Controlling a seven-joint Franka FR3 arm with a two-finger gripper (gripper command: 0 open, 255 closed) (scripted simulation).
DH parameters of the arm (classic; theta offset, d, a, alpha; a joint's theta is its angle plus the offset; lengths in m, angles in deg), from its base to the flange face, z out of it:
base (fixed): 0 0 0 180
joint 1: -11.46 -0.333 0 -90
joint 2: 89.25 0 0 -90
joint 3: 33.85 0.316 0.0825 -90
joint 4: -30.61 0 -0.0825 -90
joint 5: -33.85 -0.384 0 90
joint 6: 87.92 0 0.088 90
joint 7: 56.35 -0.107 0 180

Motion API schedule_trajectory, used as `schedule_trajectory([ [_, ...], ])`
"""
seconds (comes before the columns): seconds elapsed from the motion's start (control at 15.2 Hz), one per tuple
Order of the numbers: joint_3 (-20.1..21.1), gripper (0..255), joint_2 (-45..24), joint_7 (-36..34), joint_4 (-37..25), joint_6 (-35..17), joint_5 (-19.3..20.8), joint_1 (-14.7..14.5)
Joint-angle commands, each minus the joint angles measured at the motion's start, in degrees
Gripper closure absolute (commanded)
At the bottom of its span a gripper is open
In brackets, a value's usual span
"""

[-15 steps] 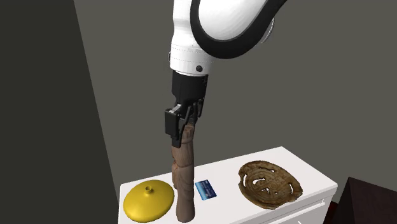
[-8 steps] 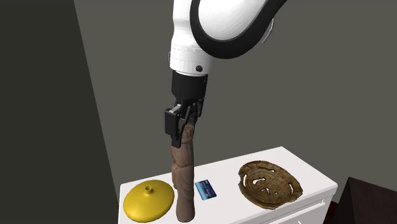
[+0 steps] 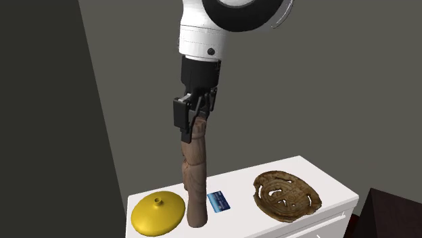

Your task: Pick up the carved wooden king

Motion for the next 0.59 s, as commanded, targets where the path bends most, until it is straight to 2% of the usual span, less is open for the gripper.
schedule_trajectory([
  [0.0,0.05,255,1.03,0.09,-0.36,1.32,-0.16,0.04],
  [0.53,0.14,255,2.91,0.33,-2.73,5.57,-0.48,0.10],
])
